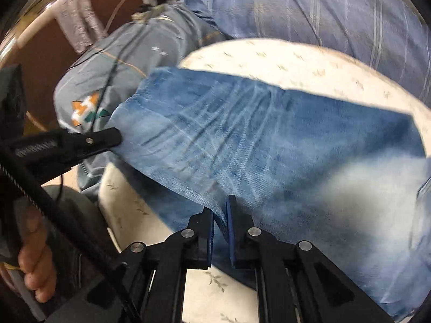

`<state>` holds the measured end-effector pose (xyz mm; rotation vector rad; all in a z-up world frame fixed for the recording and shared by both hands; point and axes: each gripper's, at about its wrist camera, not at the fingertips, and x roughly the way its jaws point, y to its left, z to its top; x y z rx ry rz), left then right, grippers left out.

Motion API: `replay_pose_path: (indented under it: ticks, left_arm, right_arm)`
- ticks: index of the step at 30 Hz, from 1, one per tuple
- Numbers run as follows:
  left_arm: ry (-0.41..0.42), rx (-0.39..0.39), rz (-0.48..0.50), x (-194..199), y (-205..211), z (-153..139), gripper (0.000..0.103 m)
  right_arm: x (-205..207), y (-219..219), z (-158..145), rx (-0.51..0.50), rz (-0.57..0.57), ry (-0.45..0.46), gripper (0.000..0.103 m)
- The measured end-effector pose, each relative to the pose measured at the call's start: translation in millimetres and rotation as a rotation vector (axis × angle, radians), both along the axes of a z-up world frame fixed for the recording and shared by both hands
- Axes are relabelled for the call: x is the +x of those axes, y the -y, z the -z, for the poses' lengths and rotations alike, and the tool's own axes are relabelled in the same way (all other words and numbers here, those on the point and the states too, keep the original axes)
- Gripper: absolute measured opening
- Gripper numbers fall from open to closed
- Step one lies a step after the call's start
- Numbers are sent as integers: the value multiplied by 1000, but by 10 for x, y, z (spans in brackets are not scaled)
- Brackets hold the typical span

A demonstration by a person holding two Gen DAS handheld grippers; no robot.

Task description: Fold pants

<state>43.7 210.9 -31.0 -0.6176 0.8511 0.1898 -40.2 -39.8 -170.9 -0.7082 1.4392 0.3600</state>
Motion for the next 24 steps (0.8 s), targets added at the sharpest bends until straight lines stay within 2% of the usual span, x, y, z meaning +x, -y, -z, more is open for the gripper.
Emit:
replay_pose_path:
  ticks: [2,5,8,9,10,11,13,14,15,17,19,22,24]
  left_arm:
    - [-63,14,-1,41,93,112,4]
    - [-160,84,-10,210,216,221,4]
    - [-202,130,-45,271,233,279,10]
    - [-189,123,-47,263,239,253,11]
    - [-159,113,-42,219,239,201,17]
    - [-130,108,-42,213,262,146,22]
    - [-29,120,-56,44,326,-39,46]
    - [21,140,-59,-38,374,-113,48]
    - [68,159,-52,-123,441,-186,48]
    - [135,174,2,-267,661,-272,50]
    - [155,126,121,-299,917,-290,50]
    - [136,78,313,-270,1324,-283,50]
    - [114,27,408,-232,1539,-245,51]
  right_arm:
    - [-1,-11,16,-22,-18,-4,8]
    - [-2,121,239,-80,-6,-48,9]
    - [23,129,162,-36,9,-64,15]
    - [38,124,126,-22,16,-74,16]
    - [50,138,55,-7,29,-79,21]
    - [67,158,-31,12,51,-85,34]
    - [109,243,-317,92,112,-79,54]
    - [111,296,-492,119,133,-49,60]
    - [109,375,-721,124,150,5,62]
    - [91,554,-1002,127,185,76,66]
    - [47,866,-1302,154,266,150,66]
    - [-30,1248,-1628,148,360,247,67]
    - [-84,1385,-1801,125,366,296,67]
